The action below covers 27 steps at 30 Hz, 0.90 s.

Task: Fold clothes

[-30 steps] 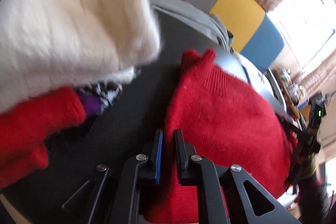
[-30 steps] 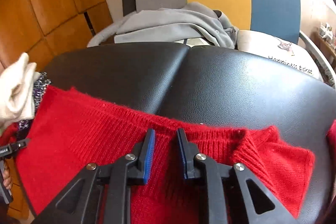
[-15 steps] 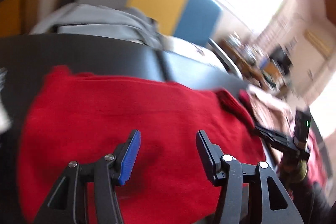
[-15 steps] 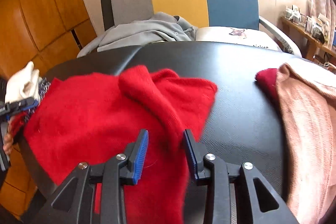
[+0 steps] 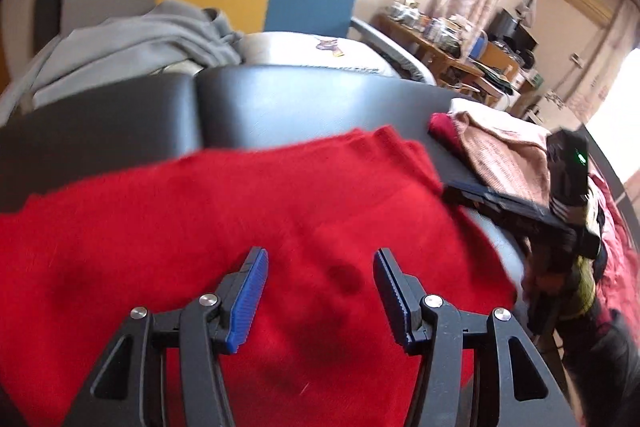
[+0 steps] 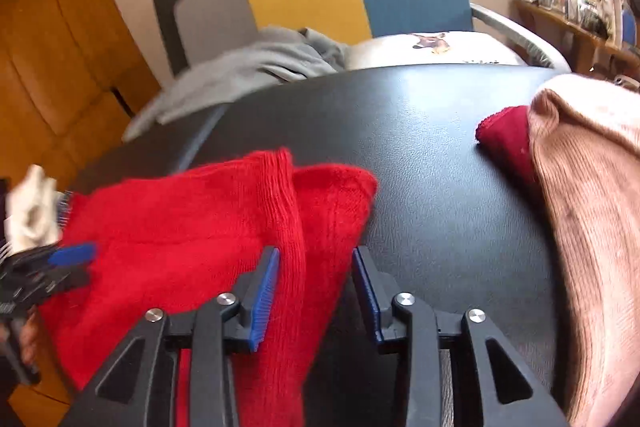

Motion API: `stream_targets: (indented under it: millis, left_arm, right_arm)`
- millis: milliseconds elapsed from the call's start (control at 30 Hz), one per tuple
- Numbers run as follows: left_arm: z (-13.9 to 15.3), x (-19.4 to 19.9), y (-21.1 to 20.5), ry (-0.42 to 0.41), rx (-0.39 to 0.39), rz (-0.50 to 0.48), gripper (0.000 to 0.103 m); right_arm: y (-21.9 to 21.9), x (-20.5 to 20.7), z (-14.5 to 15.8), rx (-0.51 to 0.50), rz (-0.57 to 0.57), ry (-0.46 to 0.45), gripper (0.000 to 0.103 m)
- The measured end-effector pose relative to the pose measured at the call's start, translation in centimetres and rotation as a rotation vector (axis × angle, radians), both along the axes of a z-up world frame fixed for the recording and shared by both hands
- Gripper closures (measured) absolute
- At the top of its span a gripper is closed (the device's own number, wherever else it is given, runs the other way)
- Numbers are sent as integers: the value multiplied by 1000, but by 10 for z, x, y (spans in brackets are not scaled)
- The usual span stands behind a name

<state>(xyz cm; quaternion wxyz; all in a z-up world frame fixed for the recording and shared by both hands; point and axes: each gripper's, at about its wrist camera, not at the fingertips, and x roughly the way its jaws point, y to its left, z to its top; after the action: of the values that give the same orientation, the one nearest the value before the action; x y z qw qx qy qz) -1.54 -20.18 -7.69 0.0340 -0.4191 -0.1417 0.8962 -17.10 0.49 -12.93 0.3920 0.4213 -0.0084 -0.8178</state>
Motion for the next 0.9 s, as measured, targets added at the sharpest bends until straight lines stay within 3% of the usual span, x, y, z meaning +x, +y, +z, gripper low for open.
stream_targets:
  millis: [100, 167, 300, 533, 667, 800, 900]
  left_arm:
    - [-1, -27, 18, -10, -36, -66, 47]
    - [-2, -40, 31, -15, -68, -107, 47]
    - [-7, -55, 49, -24, -112, -148, 47]
    - [-15, -64, 65, -32, -180, -209, 47]
    - [-14, -64, 62, -26, -158, -213, 47]
    - [-16, -71, 65, -19, -152, -225, 47]
    - [-21, -79, 74, -29, -187, -252, 45]
  right_arm:
    - [37, 7, 1, -186, 86, -145, 64]
    - [53, 19, 1, -219, 152, -179, 64]
    - [71, 43, -8, -187, 280, -245, 64]
    - [68, 53, -10, -179, 399, -245, 61]
    - [63, 44, -15, -121, 434, -251, 60]
    - [60, 44, -25, -158, 558, -368, 57]
    - [58, 52, -20, -259, 688, -430, 57]
